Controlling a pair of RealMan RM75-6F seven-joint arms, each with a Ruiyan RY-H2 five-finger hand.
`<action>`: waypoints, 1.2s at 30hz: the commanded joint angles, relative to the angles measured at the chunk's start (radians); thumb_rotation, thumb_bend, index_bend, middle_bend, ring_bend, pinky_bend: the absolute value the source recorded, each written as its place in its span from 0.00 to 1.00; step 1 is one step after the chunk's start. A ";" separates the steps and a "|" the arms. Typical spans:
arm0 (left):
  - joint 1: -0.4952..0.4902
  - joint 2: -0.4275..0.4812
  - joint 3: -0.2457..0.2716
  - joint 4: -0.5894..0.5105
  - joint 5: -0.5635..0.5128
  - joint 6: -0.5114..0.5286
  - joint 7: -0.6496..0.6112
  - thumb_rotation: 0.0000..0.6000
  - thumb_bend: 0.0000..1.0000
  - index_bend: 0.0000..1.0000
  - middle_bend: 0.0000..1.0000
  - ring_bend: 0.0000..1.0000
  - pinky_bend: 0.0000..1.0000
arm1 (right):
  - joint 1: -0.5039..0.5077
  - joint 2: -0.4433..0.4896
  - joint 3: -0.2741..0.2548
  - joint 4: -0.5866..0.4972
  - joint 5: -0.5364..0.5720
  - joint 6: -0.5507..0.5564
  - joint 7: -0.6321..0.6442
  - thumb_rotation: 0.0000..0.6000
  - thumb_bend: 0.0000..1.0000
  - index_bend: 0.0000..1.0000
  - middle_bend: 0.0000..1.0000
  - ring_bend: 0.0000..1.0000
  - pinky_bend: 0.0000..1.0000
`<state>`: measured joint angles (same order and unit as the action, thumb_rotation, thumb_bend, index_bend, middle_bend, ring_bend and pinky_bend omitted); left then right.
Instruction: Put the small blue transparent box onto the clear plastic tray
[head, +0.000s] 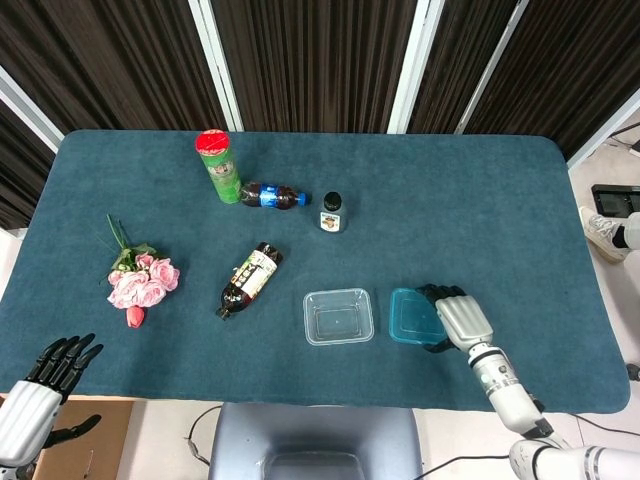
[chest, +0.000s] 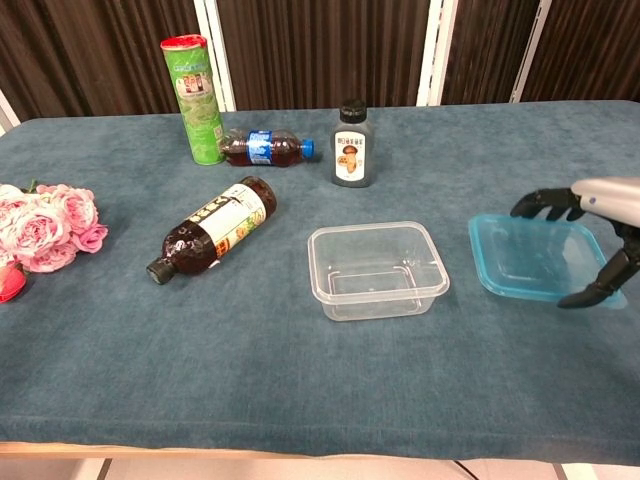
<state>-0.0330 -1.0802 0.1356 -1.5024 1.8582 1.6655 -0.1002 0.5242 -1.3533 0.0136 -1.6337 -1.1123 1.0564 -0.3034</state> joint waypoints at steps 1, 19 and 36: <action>0.000 0.001 -0.002 0.000 -0.003 0.000 -0.003 1.00 0.43 0.00 0.02 0.02 0.10 | -0.013 0.041 0.017 -0.072 -0.074 0.044 0.036 1.00 0.30 0.90 0.63 0.42 0.32; 0.002 0.005 -0.003 0.004 -0.008 0.004 -0.012 1.00 0.43 0.00 0.02 0.02 0.10 | 0.159 -0.070 0.124 -0.328 0.056 0.023 -0.396 1.00 0.30 0.90 0.63 0.42 0.34; 0.011 0.004 0.000 0.011 0.000 0.018 -0.012 1.00 0.43 0.00 0.02 0.02 0.10 | 0.218 -0.245 0.108 -0.207 0.122 0.126 -0.573 1.00 0.30 0.90 0.64 0.43 0.34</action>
<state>-0.0221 -1.0761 0.1356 -1.4920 1.8580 1.6836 -0.1126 0.7430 -1.5953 0.1226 -1.8474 -0.9815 1.1795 -0.8868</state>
